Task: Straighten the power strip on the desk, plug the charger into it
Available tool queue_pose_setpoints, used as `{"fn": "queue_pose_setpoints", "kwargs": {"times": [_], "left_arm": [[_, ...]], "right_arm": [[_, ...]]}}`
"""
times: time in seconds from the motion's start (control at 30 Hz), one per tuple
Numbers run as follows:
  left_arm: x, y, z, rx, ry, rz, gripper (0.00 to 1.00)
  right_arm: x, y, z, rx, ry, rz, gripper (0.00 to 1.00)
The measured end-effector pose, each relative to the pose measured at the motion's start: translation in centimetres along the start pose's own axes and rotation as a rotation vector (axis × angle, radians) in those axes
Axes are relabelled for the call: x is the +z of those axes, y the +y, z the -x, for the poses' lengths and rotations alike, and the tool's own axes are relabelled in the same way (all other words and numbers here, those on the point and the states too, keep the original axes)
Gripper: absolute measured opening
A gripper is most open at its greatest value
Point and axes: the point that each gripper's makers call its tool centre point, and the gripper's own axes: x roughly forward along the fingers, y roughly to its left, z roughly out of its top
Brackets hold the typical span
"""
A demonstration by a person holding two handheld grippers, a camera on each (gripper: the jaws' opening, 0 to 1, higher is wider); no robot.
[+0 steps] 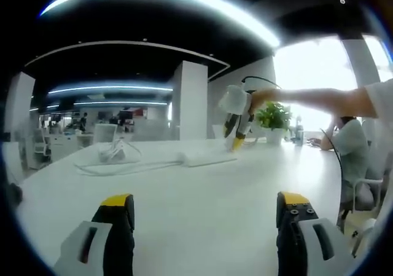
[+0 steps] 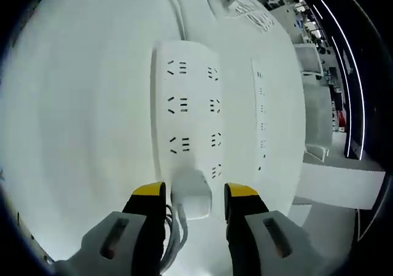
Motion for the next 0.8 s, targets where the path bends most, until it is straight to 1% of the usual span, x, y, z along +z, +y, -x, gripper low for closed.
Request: {"fn": "queue_pose_setpoints", "kwargs": {"times": [0.1,0.23,0.3,0.33,0.43,0.53,0.7,0.77,0.8], "left_arm": [[-0.03,-0.31,-0.13,-0.008,0.0,0.0,0.99],[0.11,-0.52,-0.04,-0.013,-0.003,-0.001,0.99],[0.13,-0.46,0.05,-0.011,-0.004,-0.002,0.99],[0.15,-0.41,0.11,-0.01,-0.005,-0.003,0.99],[0.19,-0.31,0.21,-0.006,-0.007,-0.001,0.99],[0.19,-0.3,0.28,-0.006,-0.008,0.0,0.99],[0.2,-0.35,0.35,-0.008,-0.009,0.0,0.99],[0.19,-0.33,0.37,-0.007,-0.008,-0.001,0.99],[0.18,-0.31,0.38,-0.007,-0.008,-0.001,0.99]], "right_arm": [[0.03,-0.05,0.18,-0.007,-0.011,-0.013,0.44],[-0.32,0.21,0.2,0.001,-0.008,-0.013,0.52],[-0.35,0.26,0.25,-0.002,-0.019,-0.013,0.56],[-0.34,0.27,0.33,-0.005,-0.023,-0.015,0.57],[0.05,0.46,0.36,0.0,-0.052,-0.026,0.63],[0.18,0.63,0.31,0.003,-0.062,-0.024,0.65],[0.15,0.75,0.14,0.009,-0.064,-0.018,0.66],[0.05,0.78,0.1,0.012,-0.062,-0.021,0.6],[-0.01,0.8,0.1,0.013,-0.061,-0.021,0.56]]}}
